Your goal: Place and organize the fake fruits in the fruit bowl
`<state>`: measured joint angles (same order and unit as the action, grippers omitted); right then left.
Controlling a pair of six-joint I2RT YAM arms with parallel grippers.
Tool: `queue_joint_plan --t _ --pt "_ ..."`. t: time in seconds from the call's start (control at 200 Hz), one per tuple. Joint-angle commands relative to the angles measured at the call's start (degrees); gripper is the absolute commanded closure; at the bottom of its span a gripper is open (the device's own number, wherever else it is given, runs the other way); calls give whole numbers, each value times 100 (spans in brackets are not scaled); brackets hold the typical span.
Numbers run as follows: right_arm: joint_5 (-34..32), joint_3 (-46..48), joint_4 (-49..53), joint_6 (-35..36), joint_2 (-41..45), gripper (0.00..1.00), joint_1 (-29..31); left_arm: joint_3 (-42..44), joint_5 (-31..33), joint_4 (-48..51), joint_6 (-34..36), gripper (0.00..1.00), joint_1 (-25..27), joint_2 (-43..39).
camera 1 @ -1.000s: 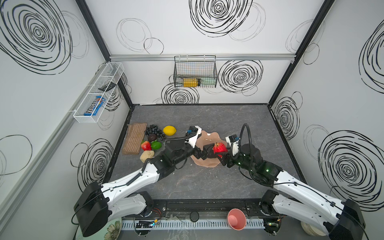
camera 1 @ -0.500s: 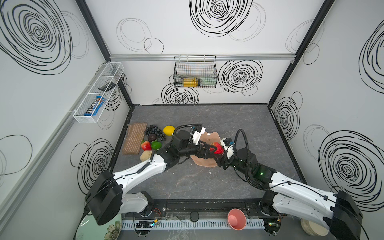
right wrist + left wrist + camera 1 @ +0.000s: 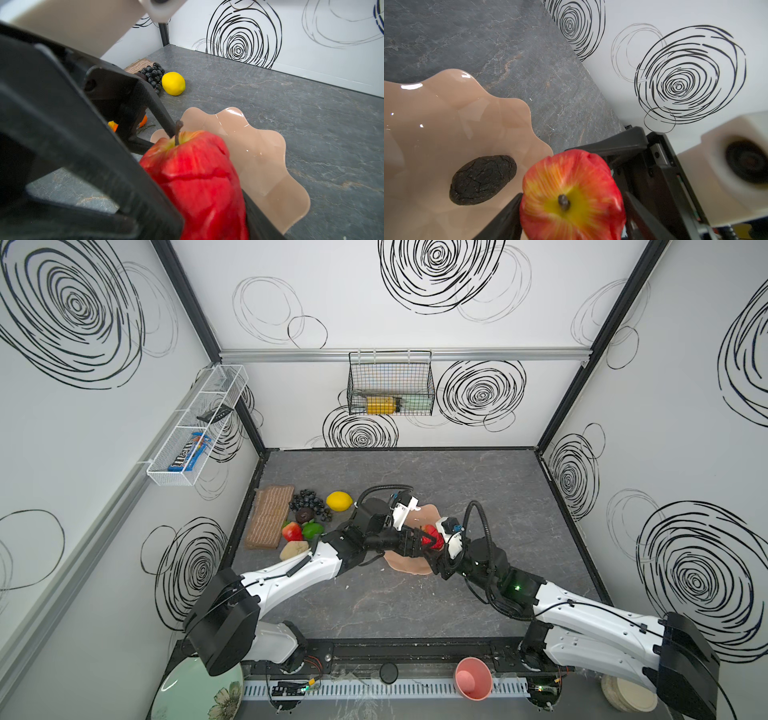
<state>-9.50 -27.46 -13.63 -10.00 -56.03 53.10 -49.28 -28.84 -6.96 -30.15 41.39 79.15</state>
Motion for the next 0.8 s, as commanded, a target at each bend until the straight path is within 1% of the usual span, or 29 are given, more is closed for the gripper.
queue_joint_plan --t 0.0,0.16,0.265,0.325,0.475,0.5,0.53,0.575,0.71,0.796 --pt "-84 -37 -263 103 -4 36 78 -211 -34 -18 72 27 71 115" --pt "-153 -57 -235 94 -26 35 93 -297 66 71 95 37 94 190" --pt "-235 -91 -148 58 -64 31 100 -343 194 97 98 40 98 197" --pt "-327 -145 -51 3 -74 24 91 -404 359 202 146 41 89 205" --pt "-659 -331 582 -465 50 0 78 -684 1210 609 408 41 16 329" --pt "-683 -322 661 -519 95 2 74 -716 1290 608 493 40 -13 385" --pt "-685 -305 750 -560 160 3 66 -783 1306 619 536 40 -71 486" --pt "-681 -258 870 -635 258 3 66 -913 1327 650 781 40 -172 675" --pt "-705 -64 1227 -1029 662 3 70 -1365 2078 855 1003 40 -271 1253" --pt "-600 163 1292 -1169 1005 3 70 -1650 2169 944 1121 39 -254 1642"
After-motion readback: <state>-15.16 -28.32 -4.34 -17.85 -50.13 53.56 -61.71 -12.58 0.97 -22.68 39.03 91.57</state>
